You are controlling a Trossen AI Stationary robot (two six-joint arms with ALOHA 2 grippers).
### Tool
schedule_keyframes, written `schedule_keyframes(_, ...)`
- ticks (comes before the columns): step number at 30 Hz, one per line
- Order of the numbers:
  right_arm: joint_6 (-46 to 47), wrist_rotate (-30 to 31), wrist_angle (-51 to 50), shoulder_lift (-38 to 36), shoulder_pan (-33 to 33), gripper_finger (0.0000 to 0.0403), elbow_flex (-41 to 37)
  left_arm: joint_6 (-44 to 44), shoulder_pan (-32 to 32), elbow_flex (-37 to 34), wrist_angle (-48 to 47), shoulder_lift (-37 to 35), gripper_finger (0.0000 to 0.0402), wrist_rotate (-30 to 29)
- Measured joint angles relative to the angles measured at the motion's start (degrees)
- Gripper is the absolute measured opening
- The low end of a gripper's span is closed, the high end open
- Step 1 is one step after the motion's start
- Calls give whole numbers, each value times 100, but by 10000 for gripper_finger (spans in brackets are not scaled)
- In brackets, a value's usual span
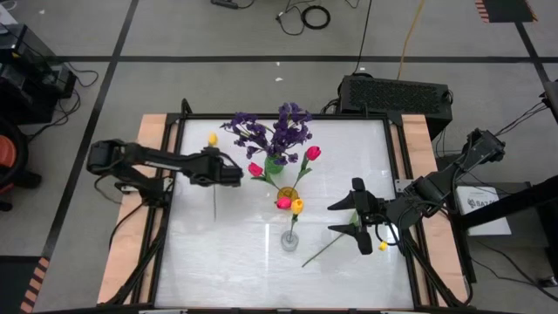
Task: Sort flowers into vase by color
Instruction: Put the top yellow flower into the transparent vase
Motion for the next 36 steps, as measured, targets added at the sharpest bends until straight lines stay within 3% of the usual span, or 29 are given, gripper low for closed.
schedule_keyframes(4, -17, 1, 8, 0, 0, 242, 0, 206, -458, 0, -335, -428, 1, 506)
schedule_keyframes(9, -40, 3, 18, 0, 0, 242, 0, 388, -1475, 0, -280, -932, 1, 1309)
schedule_keyframes(16, -222, -8, 398, 45, 0, 242, 0, -193, -3528, 0, 623, -1577, 0, 1406)
schedule_keyframes(22, -482, -30, 896, 331, 0, 242, 2, -435, -5036, 0, 2023, -1861, 0, 476)
schedule_keyframes(26, -647, -55, 1388, 492, 0, 242, 2, -165, -5661, 0, 2778, -2006, 0, -580)
schedule_keyframes(32, -1014, -66, 2228, 666, 35, 242, 2, 1558, -6039, 0, 4088, -2311, 0, -2029)
schedule_keyframes(36, -1436, -296, 2918, 857, 49, 242, 1, 3356, -6071, 0, 5443, -2490, 0, -2483)
